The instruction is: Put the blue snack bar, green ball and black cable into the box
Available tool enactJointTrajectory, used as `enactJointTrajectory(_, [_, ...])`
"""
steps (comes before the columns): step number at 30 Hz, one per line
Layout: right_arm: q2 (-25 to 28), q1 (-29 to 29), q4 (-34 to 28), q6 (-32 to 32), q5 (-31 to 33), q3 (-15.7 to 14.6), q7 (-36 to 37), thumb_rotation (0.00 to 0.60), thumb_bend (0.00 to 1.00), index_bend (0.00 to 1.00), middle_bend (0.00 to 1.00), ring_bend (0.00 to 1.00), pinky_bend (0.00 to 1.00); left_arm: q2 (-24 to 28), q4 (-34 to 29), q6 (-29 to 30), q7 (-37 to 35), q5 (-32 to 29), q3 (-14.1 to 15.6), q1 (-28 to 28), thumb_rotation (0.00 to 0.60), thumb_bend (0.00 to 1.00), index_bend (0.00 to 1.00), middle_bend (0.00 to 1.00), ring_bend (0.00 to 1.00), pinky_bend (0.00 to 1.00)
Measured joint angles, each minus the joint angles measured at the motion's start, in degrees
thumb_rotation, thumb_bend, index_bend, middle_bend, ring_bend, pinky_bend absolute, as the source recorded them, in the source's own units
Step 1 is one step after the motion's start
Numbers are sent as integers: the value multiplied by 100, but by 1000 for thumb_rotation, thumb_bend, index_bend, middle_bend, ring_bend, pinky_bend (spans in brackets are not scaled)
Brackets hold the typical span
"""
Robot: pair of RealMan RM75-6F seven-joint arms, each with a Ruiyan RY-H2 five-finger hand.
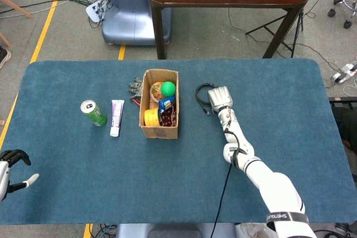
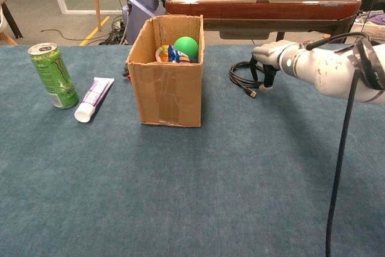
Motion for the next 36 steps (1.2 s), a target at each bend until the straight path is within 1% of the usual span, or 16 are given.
enactJointTrajectory(6, [-61,5,108,-49,-56,19,-3,600,339,443,1000,1000,1000,10,-9,12,-8,6,-1,6,600,76,565,461,374,681])
enactJointTrajectory(13, [-104,-15,202,-95,-96,51,-31,600,387,447,1000,1000,1000,9,-11,17,-1,9,-2,9,600,76,565,461,374,681])
enactJointTrajectory(18, [-111,-42,221,-109,-123,73,-28,600,427,490,1000,1000,1000,3,-5,1,12,-3,-6,2,600,76,565,461,374,681])
enactJointTrajectory(27, [-95,-94,219,-130,-177,89,-55,600,456,552,1000,1000,1000,2,-14,10,28,7,-3,6,600,76,565,461,374,681])
enactJointTrajectory(36, [-28,-172,69,-70,-222,94,-55,600,483,627,1000,1000,1000,0,-11,-1,43,7,0,3,600,76,565,461,374,681])
